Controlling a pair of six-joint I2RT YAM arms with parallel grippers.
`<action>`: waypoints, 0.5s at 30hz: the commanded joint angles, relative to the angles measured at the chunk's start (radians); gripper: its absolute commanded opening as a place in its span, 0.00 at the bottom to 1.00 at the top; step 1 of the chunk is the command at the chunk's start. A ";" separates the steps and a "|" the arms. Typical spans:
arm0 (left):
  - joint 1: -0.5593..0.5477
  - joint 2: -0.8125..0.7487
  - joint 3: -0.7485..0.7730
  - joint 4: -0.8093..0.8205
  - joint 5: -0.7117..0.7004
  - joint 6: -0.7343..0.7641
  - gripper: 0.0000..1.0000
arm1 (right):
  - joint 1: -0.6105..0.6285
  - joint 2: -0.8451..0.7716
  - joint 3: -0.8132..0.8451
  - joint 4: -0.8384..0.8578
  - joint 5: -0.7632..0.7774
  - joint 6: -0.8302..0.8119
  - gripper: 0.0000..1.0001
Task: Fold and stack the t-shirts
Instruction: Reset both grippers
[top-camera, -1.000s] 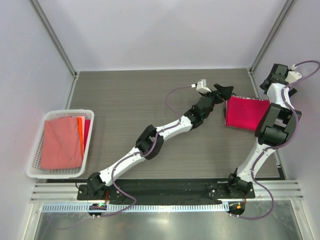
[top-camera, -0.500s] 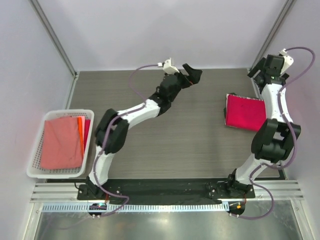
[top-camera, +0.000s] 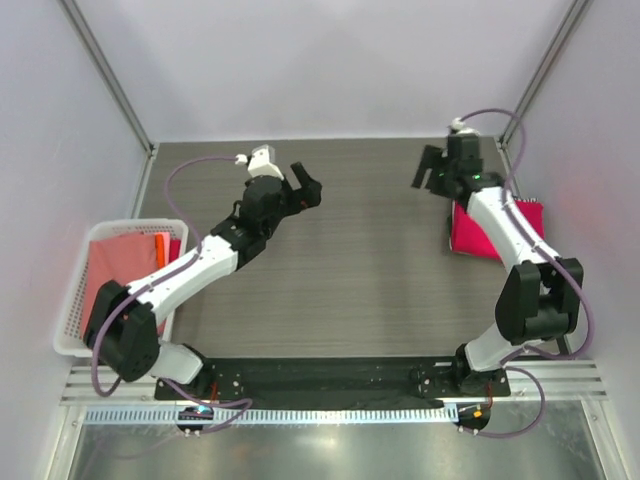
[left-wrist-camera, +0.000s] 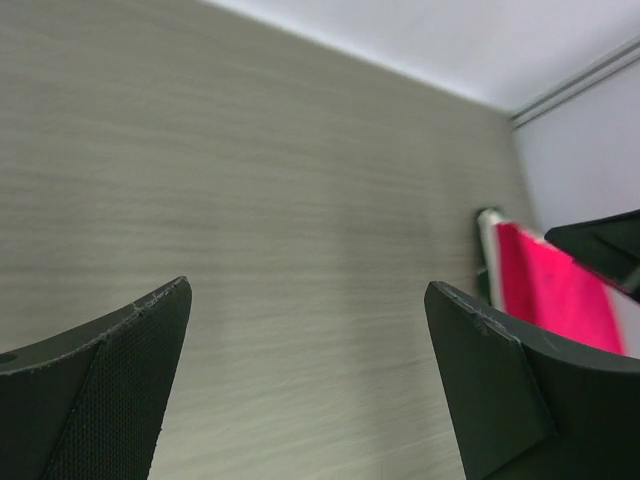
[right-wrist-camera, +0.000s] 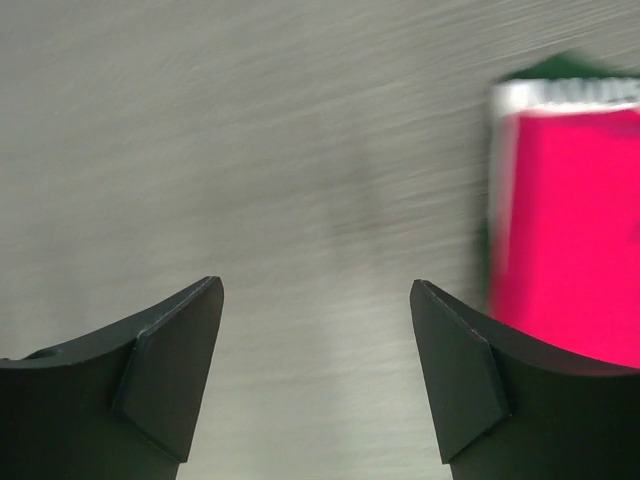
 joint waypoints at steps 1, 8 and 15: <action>-0.009 -0.098 -0.019 -0.170 -0.089 0.103 0.99 | 0.175 -0.100 -0.045 0.056 0.051 0.000 0.83; -0.011 -0.206 -0.204 -0.200 -0.060 0.090 1.00 | 0.454 -0.237 -0.353 0.298 0.356 0.069 1.00; -0.011 -0.343 -0.428 -0.137 -0.059 0.106 1.00 | 0.490 -0.393 -0.744 0.564 0.346 0.107 1.00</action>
